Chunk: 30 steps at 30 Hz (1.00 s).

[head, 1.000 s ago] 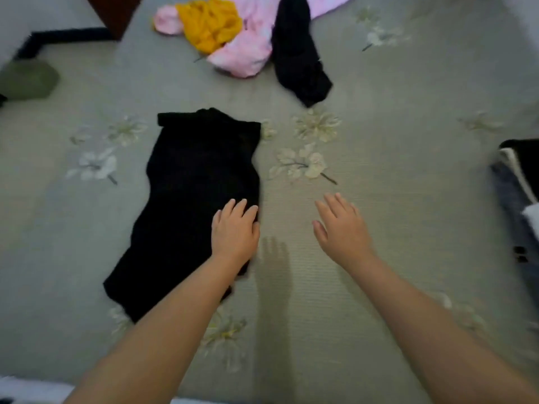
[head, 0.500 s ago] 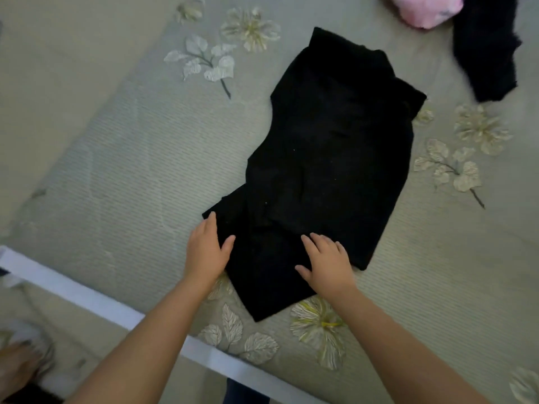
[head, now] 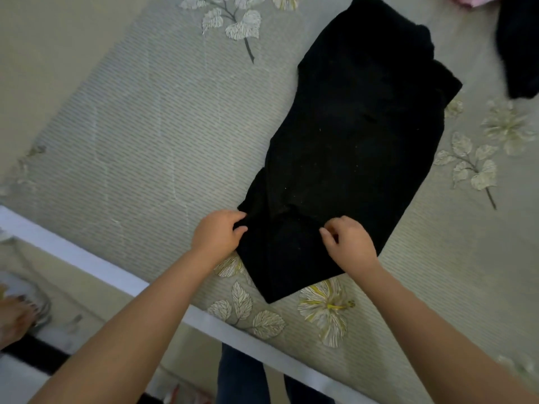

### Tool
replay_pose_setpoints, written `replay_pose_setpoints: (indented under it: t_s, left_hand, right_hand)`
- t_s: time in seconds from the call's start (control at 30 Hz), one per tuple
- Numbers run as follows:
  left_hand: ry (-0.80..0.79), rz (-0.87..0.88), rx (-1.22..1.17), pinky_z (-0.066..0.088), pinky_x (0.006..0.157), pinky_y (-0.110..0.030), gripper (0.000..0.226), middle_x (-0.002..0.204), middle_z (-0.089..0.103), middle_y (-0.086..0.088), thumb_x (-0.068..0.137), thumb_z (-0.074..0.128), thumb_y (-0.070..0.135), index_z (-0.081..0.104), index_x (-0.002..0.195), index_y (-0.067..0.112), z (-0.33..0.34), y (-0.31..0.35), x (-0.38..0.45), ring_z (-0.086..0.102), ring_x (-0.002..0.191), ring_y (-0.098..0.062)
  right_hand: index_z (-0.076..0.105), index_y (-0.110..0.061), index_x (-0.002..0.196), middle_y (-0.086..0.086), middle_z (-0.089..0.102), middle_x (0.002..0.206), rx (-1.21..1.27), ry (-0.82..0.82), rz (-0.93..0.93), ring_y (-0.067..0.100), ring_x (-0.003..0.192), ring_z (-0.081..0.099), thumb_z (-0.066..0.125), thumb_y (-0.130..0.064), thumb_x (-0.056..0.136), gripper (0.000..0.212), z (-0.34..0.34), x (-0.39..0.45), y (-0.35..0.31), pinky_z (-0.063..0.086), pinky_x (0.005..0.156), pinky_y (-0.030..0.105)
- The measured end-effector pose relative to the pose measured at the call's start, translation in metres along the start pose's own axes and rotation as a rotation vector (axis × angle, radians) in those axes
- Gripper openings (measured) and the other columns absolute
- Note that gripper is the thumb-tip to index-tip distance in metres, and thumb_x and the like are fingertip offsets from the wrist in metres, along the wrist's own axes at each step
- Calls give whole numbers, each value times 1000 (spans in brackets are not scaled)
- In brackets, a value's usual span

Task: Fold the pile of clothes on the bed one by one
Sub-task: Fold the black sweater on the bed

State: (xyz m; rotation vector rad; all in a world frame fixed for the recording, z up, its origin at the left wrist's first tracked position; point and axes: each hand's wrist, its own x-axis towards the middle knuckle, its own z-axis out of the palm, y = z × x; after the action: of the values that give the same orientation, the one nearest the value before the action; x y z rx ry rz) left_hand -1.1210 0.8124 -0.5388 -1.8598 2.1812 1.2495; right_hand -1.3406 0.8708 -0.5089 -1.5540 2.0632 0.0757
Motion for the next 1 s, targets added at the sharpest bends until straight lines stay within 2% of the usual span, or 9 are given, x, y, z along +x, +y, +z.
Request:
replay_pose_setpoints:
  t_s: [0.1,0.2,0.37,0.53,0.6,0.67,0.8,0.9,1.0]
  left_hand:
    - [161,-101,-72,32,70,-24,28,102,66,-14,87,60,16,64,113,7,-1,-12,-25,58,96,-28]
    - [188,-34,79,30,91,-30,33,114,62,-16,84,63,13,61,116,2,1,-29,-31,53,107,-33]
    - [133,11,225,29,102,-41,40,134,48,-17,84,61,14,55,122,1,-6,-40,-22,42,123,-33]
    - [203,44,116,20,107,-36,38,135,45,-22,89,54,10,51,124,-4,-16,0,-10,38,127,-35]
    - [225,148,88,16,109,-33,37,139,40,-21,91,51,11,50,125,-4,-18,36,3,34,130,-34]
    - [210,274,90,15,108,-30,37,140,39,-19,92,49,12,49,126,-2,-17,80,18,33,131,-32]
    - [93,509,172,20,109,-33,44,143,37,-14,91,49,15,43,133,3,9,167,47,30,133,-28]
    - [-25,650,355,21,110,-37,54,148,29,-11,90,52,14,33,140,7,45,210,53,21,138,-27]
    - [-141,760,631,24,109,-40,68,153,17,-7,87,56,15,20,144,13,83,235,55,12,141,-24]
  right_hand:
    - [46,-7,130,13,53,123,100,95,-58,25,112,49,59,-37,86,55,9,23,-39,40,93,33]
    - [32,-10,139,13,42,133,89,125,-28,27,118,42,60,-44,84,71,24,57,-86,37,95,36]
    - [53,-4,123,15,55,120,287,156,163,25,107,53,49,-22,94,34,23,77,-93,40,81,26]
    - [62,13,91,14,55,75,743,175,216,21,70,51,57,-10,89,23,-11,11,-22,38,67,25]
    - [60,15,84,11,52,73,905,119,336,10,62,53,54,-3,89,19,-21,-27,19,45,65,26]
    - [60,3,76,7,54,71,1042,91,459,-3,54,56,50,2,89,16,-28,-63,57,49,61,14]
    - [57,-1,78,3,62,65,1245,93,681,-4,53,60,43,7,90,20,-28,-125,127,51,61,11]
    - [56,-5,76,-2,64,60,1309,114,814,8,58,60,41,10,90,25,-28,-175,173,50,60,14]
    - [54,-8,63,5,51,62,1106,61,973,15,61,48,46,10,89,33,-10,-216,211,47,59,20]
